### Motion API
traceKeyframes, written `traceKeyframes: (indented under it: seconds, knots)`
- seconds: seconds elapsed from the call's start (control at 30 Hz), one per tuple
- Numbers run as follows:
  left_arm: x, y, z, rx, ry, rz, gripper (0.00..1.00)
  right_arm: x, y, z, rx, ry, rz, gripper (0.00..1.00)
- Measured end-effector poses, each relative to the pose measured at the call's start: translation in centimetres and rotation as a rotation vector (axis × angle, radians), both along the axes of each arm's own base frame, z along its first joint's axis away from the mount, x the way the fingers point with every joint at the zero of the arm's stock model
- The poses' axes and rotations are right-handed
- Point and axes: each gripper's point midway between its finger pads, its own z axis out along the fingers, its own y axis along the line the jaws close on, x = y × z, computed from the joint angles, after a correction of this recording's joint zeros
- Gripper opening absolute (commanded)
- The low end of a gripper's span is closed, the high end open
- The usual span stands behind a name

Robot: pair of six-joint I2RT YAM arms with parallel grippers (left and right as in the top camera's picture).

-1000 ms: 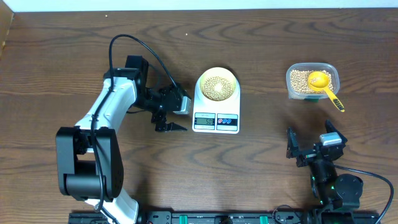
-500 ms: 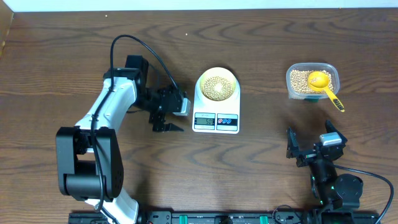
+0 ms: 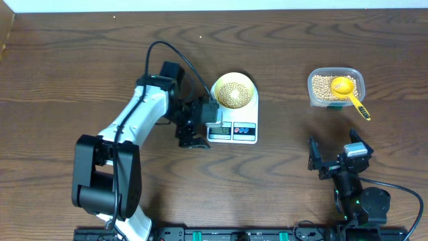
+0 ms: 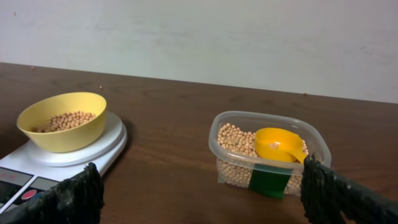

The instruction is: Scoop item into bowl and weigh 50g on scale

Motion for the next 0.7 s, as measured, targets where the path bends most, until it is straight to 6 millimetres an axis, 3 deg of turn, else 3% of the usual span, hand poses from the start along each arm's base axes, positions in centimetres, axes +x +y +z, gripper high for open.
traceKeyframes:
  seconds: [0.33, 0.7]
  knots:
    - [2.8, 1.3, -1.1, 0.131, 0.097, 0.367, 0.98, 0.0, 0.0, 0.0, 0.0, 0.0, 0.0, 0.99]
    - [2.8, 1.8, -1.4, 0.172, 0.127, 0.439, 0.98, 0.0, 0.0, 0.0, 0.0, 0.0, 0.0, 0.99]
